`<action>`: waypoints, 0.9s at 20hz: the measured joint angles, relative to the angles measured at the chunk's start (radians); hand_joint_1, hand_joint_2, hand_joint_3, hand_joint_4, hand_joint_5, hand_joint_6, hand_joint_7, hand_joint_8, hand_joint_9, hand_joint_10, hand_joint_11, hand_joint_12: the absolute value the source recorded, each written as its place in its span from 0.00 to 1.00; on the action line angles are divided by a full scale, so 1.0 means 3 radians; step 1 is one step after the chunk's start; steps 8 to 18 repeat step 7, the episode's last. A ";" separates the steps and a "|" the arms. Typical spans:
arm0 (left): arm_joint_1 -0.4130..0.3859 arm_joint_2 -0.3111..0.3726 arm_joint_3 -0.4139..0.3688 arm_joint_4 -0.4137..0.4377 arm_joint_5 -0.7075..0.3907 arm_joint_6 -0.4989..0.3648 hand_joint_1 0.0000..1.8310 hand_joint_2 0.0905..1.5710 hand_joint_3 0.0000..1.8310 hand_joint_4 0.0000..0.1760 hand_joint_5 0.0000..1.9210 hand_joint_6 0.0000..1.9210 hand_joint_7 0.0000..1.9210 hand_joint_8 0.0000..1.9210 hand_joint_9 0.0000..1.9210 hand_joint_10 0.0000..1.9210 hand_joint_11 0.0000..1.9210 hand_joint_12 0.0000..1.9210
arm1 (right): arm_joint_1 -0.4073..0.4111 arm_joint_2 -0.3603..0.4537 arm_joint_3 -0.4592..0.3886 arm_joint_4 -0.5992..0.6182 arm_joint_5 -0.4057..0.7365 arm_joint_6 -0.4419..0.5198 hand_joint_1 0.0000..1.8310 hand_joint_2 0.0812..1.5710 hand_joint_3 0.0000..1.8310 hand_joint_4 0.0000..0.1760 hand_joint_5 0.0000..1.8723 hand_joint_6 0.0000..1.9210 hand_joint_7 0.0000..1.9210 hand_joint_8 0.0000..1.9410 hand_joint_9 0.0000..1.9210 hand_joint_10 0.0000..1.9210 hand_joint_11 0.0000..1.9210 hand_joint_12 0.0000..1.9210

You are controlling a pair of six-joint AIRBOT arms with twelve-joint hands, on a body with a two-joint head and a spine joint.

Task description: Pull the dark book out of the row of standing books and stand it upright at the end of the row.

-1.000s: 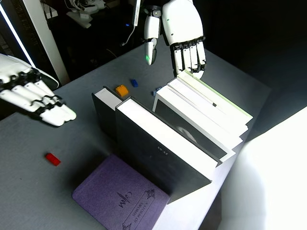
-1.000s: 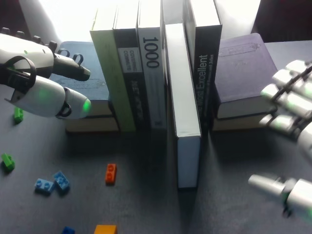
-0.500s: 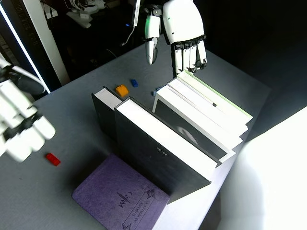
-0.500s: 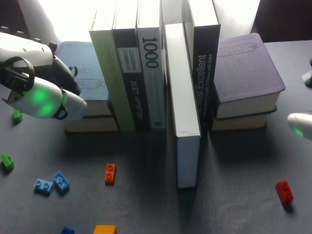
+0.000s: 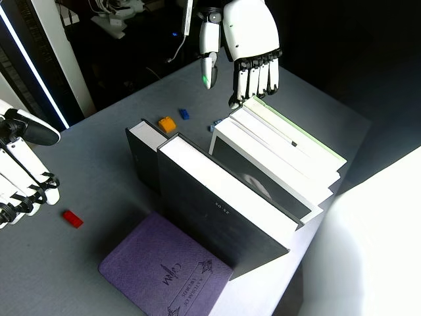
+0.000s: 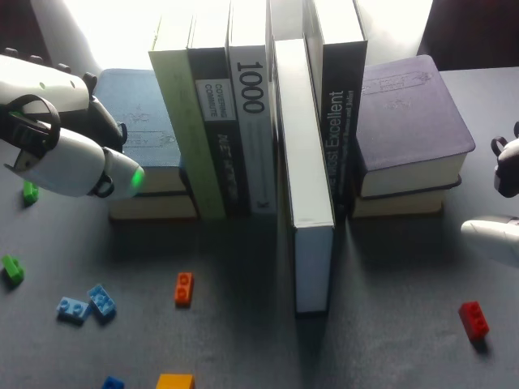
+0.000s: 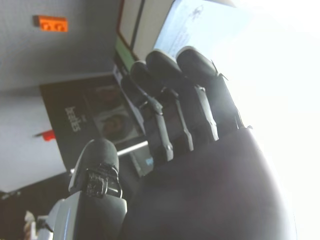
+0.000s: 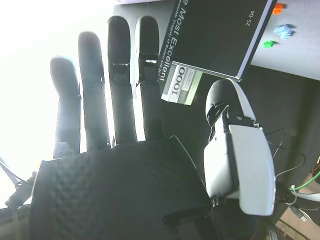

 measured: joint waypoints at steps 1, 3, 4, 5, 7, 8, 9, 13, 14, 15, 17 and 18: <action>0.0000 0.0000 0.0000 0.0000 0.0000 -0.0001 0.05 0.85 0.00 0.00 0.27 0.37 0.27 0.63 0.25 0.77 0.17 1.00 | 0.0000 -0.0005 -0.0001 0.0000 0.0022 -0.0003 0.01 0.76 0.00 0.00 0.43 0.25 0.39 0.45 0.28 0.71 0.14 0.97; 0.0000 0.0000 0.0000 -0.0001 0.0001 -0.0001 0.05 0.86 0.00 0.00 0.27 0.38 0.27 0.63 0.26 0.77 0.17 0.99 | 0.0000 -0.0028 0.0000 -0.0001 0.0058 -0.0015 0.01 0.76 0.00 0.00 0.43 0.25 0.39 0.45 0.28 0.70 0.14 0.97; 0.0000 0.0000 0.0000 0.0000 0.0001 0.0000 0.05 0.86 0.00 0.00 0.28 0.36 0.27 0.62 0.27 0.77 0.17 0.99 | 0.0000 -0.0043 0.0000 0.0000 0.0062 -0.0020 0.02 0.76 0.00 0.00 0.43 0.25 0.39 0.45 0.28 0.71 0.14 0.97; 0.0000 0.0000 0.0000 0.0000 0.0000 -0.0001 0.04 0.86 0.00 0.00 0.28 0.36 0.27 0.61 0.26 0.76 0.17 0.99 | 0.0000 -0.0052 0.0000 0.0000 0.0066 -0.0020 0.02 0.76 0.00 0.00 0.43 0.24 0.39 0.44 0.28 0.69 0.14 0.96; 0.0000 0.0000 0.0001 0.0000 0.0000 -0.0001 0.05 0.86 0.00 0.00 0.27 0.35 0.27 0.61 0.26 0.77 0.16 1.00 | 0.0000 -0.0055 0.0004 -0.0001 0.0061 -0.0020 0.01 0.76 0.00 0.00 0.43 0.23 0.39 0.43 0.28 0.69 0.13 0.96; 0.0000 0.0000 0.0001 0.0000 0.0000 -0.0001 0.05 0.86 0.00 0.00 0.27 0.35 0.27 0.61 0.26 0.77 0.16 1.00 | 0.0000 -0.0055 0.0004 -0.0001 0.0061 -0.0020 0.01 0.76 0.00 0.00 0.43 0.23 0.39 0.43 0.28 0.69 0.13 0.96; 0.0000 0.0000 0.0001 0.0000 0.0000 -0.0001 0.05 0.86 0.00 0.00 0.27 0.35 0.27 0.61 0.26 0.77 0.16 1.00 | 0.0000 -0.0055 0.0004 -0.0001 0.0061 -0.0020 0.01 0.76 0.00 0.00 0.43 0.23 0.39 0.43 0.28 0.69 0.13 0.96; 0.0000 0.0000 0.0001 0.0000 0.0000 -0.0001 0.05 0.86 0.00 0.00 0.27 0.35 0.27 0.61 0.26 0.77 0.16 1.00 | 0.0000 -0.0055 0.0004 -0.0001 0.0061 -0.0020 0.01 0.76 0.00 0.00 0.43 0.23 0.39 0.43 0.28 0.69 0.13 0.96; 0.0000 0.0000 0.0001 0.0000 0.0000 -0.0001 0.05 0.86 0.00 0.00 0.27 0.35 0.27 0.61 0.26 0.77 0.16 1.00 | 0.0000 -0.0055 0.0004 -0.0001 0.0061 -0.0020 0.01 0.76 0.00 0.00 0.43 0.23 0.39 0.43 0.28 0.69 0.13 0.96; 0.0000 0.0000 0.0001 0.0000 0.0000 -0.0001 0.05 0.86 0.00 0.00 0.27 0.35 0.27 0.61 0.26 0.77 0.16 1.00 | 0.0000 -0.0055 0.0004 -0.0001 0.0061 -0.0020 0.01 0.76 0.00 0.00 0.43 0.23 0.39 0.43 0.28 0.69 0.13 0.96; 0.0000 0.0000 0.0001 0.0000 0.0000 -0.0001 0.05 0.86 0.00 0.00 0.27 0.35 0.27 0.61 0.26 0.77 0.16 1.00 | 0.0000 -0.0055 0.0004 -0.0001 0.0061 -0.0020 0.01 0.76 0.00 0.00 0.43 0.23 0.39 0.43 0.28 0.69 0.13 0.96; 0.0000 0.0000 0.0001 0.0000 0.0000 -0.0001 0.05 0.86 0.00 0.00 0.27 0.35 0.27 0.61 0.26 0.77 0.16 1.00 | 0.0000 -0.0055 0.0004 -0.0001 0.0061 -0.0020 0.01 0.76 0.00 0.00 0.43 0.23 0.39 0.43 0.28 0.69 0.13 0.96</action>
